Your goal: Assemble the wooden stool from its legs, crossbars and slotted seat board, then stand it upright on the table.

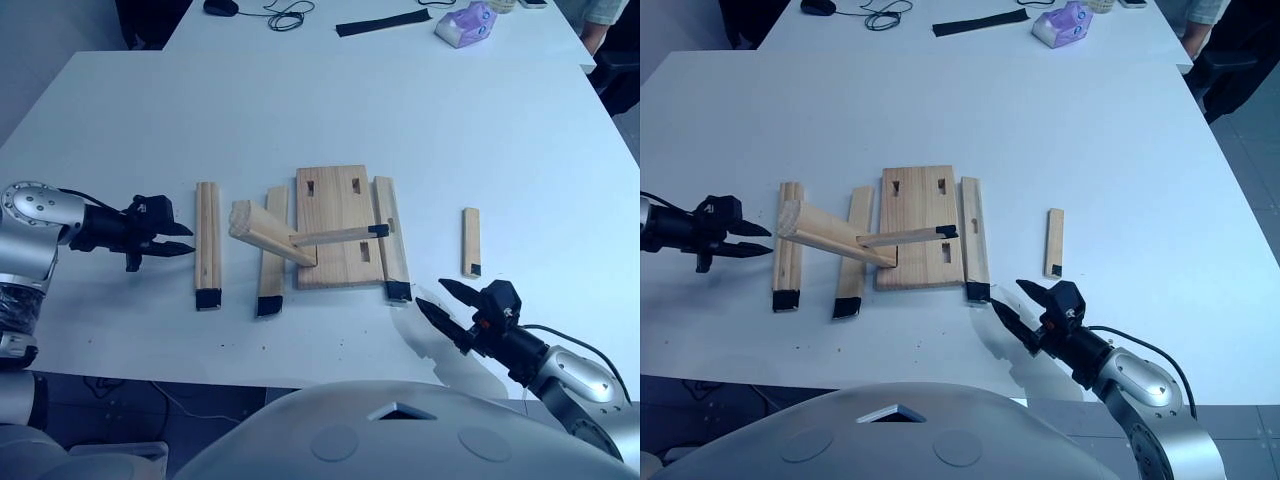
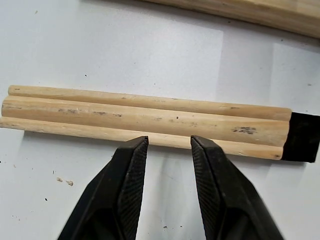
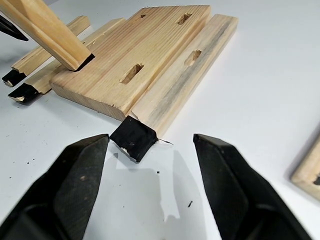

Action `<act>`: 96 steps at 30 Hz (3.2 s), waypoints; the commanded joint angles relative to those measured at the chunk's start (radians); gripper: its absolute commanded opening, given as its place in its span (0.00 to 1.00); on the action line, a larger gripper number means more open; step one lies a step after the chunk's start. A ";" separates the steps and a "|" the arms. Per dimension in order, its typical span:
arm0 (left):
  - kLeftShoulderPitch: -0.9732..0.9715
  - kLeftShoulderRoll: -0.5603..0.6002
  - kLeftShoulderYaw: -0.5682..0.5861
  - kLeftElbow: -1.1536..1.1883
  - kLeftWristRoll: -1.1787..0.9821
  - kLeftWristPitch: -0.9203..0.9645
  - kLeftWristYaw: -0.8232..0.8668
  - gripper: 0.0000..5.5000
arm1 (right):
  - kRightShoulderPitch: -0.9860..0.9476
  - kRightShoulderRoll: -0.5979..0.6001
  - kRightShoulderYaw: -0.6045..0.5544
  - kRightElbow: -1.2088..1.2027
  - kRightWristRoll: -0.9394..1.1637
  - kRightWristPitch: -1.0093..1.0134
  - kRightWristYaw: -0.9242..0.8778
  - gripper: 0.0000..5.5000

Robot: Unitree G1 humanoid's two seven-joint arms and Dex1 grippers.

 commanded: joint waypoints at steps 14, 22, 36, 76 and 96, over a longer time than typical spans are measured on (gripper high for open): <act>0.036 -0.013 0.000 0.004 0.041 -0.050 0.021 0.29 | 0.027 -0.004 -0.006 -0.021 -0.002 -0.001 -0.004 0.56; 0.019 -0.026 0.028 -0.026 -0.040 -0.021 -0.040 0.29 | 0.031 0.000 -0.006 -0.021 -0.004 -0.004 -0.007 0.56; 0.055 -0.036 0.017 0.044 0.006 -0.119 -0.011 0.29 | 0.016 -0.023 -0.021 -0.022 0.009 0.011 0.011 0.56; 0.048 -0.049 -0.002 0.524 0.043 -0.339 -0.032 0.29 | -0.011 -0.104 -0.096 -0.024 0.059 0.060 0.070 0.56; 0.076 -0.177 -0.072 0.204 0.003 -0.402 -0.063 0.29 | -0.088 -0.130 -0.095 -0.006 0.065 0.102 0.101 0.56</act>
